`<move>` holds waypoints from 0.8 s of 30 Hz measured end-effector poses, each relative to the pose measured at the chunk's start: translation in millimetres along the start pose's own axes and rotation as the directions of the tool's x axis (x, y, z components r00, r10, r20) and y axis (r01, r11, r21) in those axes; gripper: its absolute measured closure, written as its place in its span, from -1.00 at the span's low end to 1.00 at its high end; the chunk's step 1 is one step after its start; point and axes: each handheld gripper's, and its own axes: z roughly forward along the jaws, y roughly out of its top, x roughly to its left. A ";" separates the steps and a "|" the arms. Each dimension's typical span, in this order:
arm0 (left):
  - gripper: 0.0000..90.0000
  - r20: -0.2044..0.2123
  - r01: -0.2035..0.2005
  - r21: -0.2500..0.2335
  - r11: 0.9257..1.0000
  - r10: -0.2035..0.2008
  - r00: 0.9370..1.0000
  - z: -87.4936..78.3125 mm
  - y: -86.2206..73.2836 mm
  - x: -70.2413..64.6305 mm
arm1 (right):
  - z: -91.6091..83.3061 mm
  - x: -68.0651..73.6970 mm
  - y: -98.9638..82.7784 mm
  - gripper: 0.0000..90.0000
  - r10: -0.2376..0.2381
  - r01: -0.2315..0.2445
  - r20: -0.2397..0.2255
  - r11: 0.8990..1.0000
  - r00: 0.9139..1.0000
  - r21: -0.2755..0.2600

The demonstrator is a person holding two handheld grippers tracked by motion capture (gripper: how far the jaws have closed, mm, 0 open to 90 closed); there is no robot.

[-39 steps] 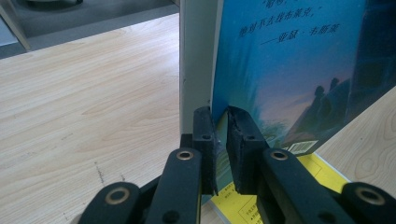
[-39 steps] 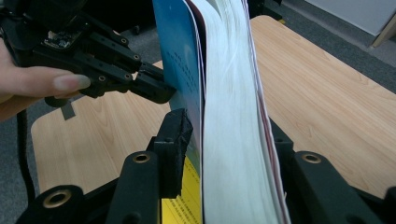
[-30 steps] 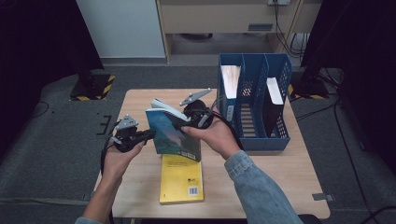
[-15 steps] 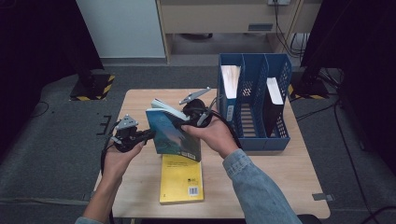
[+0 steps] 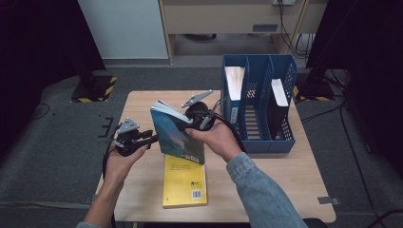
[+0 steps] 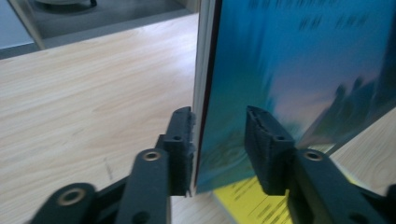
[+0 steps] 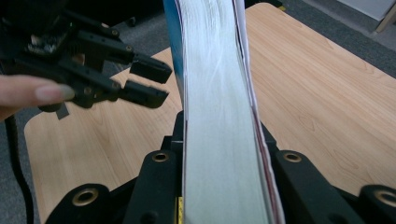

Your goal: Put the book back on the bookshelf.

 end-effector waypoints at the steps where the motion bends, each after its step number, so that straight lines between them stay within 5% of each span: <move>1: 0.25 -0.015 -0.001 0.005 1.000 0.001 1.000 0.6 -5.5 0.8 | -0.1 -0.8 -0.3 0.58 0.001 -0.001 -0.002 1.000 1.000 -0.003; 5: -0.03 -0.078 0.001 0.044 0.999 0.002 0.997 8.0 -32.1 9.4 | 0.1 -4.0 -0.9 0.59 0.019 -0.019 0.003 1.000 1.000 -0.017; 8: -0.23 -0.157 -0.029 0.142 0.989 0.052 0.986 16.1 -46.3 20.9 | 0.2 -6.8 0.1 0.59 0.039 -0.039 -0.007 0.999 0.999 -0.019; 10: -0.34 -0.179 -0.017 0.158 0.987 0.046 0.983 17.1 -52.0 27.0 | 0.5 -8.3 0.3 0.59 0.052 -0.052 -0.002 0.998 0.999 -0.025; 17: -0.44 -0.182 0.035 0.198 0.980 0.002 0.983 20.3 -66.5 40.5 | 1.6 -20.7 2.0 0.60 0.166 -0.166 -0.006 0.985 0.986 -0.046; 18: -0.45 -0.187 0.039 0.203 0.978 0.000 0.982 20.3 -67.7 42.4 | 1.7 -25.4 2.3 0.60 0.209 -0.209 -0.011 0.976 0.978 -0.056; 24: -0.50 -0.196 0.064 0.239 0.969 -0.017 0.981 22.3 -75.6 49.2 | 0.9 -28.5 2.4 0.61 0.251 -0.252 -0.019 0.965 0.968 -0.072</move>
